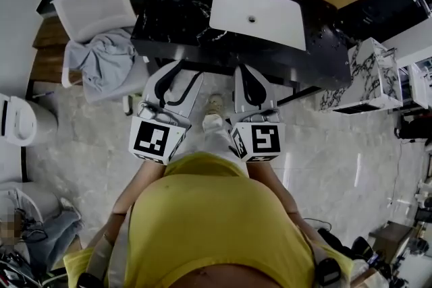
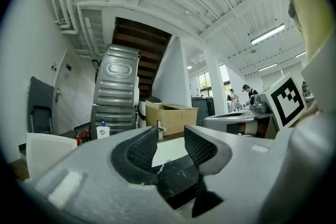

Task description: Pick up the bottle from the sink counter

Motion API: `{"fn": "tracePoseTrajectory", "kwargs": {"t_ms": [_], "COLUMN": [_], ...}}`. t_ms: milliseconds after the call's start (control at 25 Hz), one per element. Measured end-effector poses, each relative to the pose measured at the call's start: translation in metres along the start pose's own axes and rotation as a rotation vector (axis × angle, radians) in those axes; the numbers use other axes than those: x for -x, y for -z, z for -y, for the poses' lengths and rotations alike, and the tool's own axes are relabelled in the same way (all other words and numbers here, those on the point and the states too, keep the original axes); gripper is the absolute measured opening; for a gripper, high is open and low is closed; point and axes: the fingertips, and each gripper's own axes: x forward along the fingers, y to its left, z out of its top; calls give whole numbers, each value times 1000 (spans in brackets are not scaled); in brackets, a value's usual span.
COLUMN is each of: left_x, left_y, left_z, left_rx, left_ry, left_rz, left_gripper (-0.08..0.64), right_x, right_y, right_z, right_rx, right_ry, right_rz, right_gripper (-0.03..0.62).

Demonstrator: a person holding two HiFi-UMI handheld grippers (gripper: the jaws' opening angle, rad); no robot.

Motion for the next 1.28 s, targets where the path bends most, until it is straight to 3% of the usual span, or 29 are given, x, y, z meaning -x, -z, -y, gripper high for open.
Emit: {"fn": "tracePoseTrajectory", "kwargs": {"t_ms": [360, 720, 1280], "left_x": [-114, -206, -281], "left_y": [0, 10, 35], "left_z": [-53, -106, -142], "left_rx": [-23, 14, 22], "left_ry": [-79, -145, -200], "left_rz": [-27, -67, -96], "left_gripper": [181, 195, 195], "right_x": [-111, -209, -278], "right_y": [3, 12, 38], "right_z": [71, 127, 156], "right_rx": [19, 4, 6], "right_ry": [-106, -181, -273], "right_rz": [0, -20, -46], "right_gripper": [0, 2, 2]}}
